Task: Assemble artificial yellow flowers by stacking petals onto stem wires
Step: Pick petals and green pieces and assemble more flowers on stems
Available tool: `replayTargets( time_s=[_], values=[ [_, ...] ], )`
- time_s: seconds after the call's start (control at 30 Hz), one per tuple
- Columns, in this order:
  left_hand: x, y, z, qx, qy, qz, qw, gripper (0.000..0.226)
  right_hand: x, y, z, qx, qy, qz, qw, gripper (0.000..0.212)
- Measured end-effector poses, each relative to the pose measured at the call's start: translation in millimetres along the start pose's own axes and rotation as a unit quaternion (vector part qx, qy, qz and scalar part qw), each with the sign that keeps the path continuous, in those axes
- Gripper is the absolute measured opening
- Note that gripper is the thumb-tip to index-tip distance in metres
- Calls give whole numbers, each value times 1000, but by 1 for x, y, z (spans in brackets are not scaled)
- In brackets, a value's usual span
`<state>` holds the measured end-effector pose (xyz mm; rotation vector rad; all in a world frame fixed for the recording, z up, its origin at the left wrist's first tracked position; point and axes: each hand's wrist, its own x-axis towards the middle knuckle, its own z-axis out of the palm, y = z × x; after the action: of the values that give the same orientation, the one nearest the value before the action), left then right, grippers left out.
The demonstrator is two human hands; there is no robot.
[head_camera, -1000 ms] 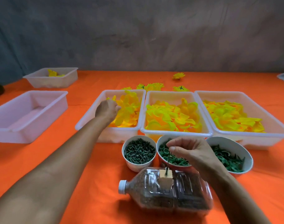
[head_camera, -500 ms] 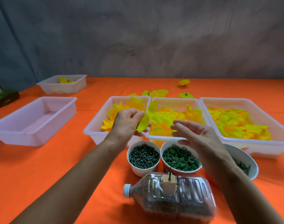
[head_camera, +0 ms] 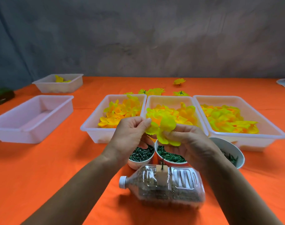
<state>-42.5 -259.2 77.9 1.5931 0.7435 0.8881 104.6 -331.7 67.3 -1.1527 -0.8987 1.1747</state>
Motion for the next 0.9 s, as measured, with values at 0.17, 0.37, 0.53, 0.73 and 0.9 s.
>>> replayTargets(
  time_s=[0.17, 0.37, 0.53, 0.73, 0.9],
  values=[
    [-6, -2, 3, -64, -1, -42, 997, 25, -8, -1, 0, 17, 6, 7, 1000, 21],
    [-12, -3, 3, -57, -17, -41, 997, 40, -15, 1, -3, 14, 15, -16, 1000, 18],
    [-14, -1, 1, -13, -36, -6, 999, 20, -18, -1, 0, -38, 39, -87, 995, 8],
    [-7, 9, 0, 67, 31, 150, 986, 19, -15, -8, 10, -110, 54, -236, 964, 14],
    [-5, 1, -4, 189, 95, 269, 940, 9, -11, -5, 10, -192, 87, -282, 936, 18]
  ],
)
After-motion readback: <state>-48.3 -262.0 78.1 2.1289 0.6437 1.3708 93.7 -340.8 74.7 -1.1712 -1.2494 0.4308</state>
